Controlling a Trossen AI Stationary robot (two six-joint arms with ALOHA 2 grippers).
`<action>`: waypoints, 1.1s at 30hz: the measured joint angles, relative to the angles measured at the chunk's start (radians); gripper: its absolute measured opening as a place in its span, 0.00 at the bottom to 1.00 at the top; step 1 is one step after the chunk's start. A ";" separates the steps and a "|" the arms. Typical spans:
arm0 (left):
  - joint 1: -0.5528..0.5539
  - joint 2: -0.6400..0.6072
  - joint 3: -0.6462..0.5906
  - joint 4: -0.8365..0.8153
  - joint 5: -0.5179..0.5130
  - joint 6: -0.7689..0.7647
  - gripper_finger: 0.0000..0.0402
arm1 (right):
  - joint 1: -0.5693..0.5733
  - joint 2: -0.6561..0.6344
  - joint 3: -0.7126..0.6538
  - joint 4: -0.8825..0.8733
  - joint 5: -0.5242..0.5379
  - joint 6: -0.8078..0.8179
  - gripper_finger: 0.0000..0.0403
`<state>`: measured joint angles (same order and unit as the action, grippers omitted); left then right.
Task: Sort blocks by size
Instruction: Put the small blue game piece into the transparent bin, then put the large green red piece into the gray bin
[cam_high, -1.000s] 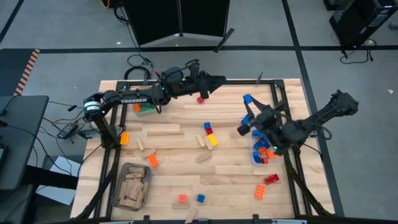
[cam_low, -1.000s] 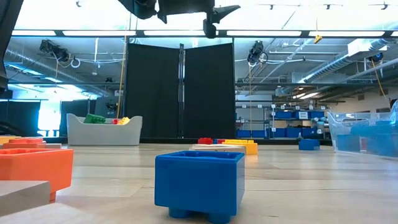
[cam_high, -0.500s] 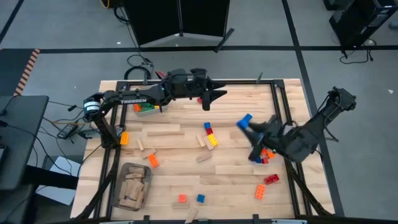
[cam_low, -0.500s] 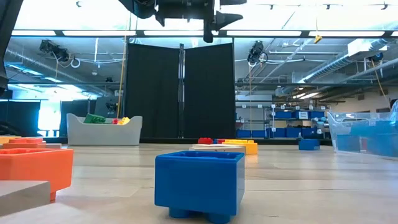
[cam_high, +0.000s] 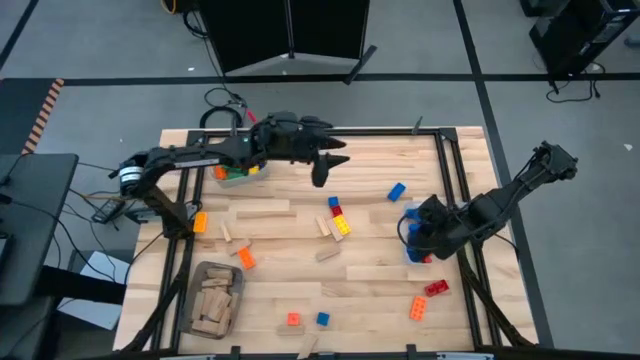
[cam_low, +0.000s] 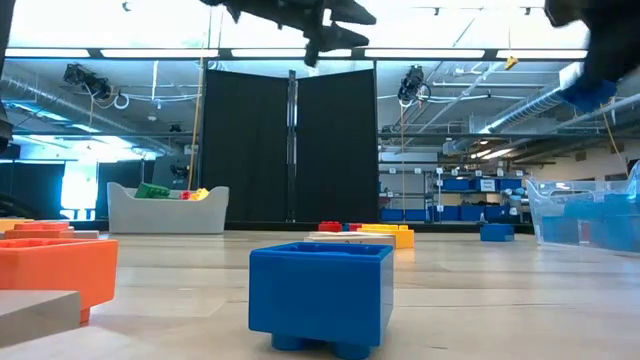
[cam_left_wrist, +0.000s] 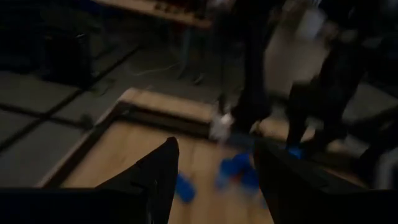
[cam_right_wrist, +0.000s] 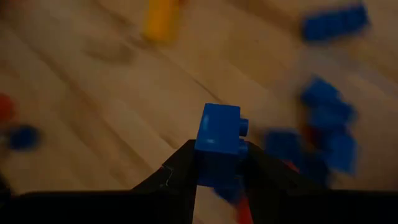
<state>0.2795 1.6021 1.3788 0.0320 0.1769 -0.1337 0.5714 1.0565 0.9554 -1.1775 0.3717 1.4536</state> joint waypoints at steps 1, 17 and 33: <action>-0.007 -0.025 0.000 -0.052 -0.033 0.034 0.53 | -0.009 0.000 0.000 -0.039 -0.041 0.011 0.28; -0.226 -0.269 -0.001 -0.616 -0.336 0.074 0.53 | -0.063 0.005 -0.240 0.075 -0.294 0.010 0.32; -0.473 -0.292 -0.009 -0.694 -0.499 -0.060 0.53 | -0.034 0.000 -0.031 -0.061 -0.294 -0.181 0.75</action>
<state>-0.1938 1.3097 1.3701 -0.6615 -0.3222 -0.1934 0.5369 1.0569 0.9242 -1.2382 0.0781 1.2726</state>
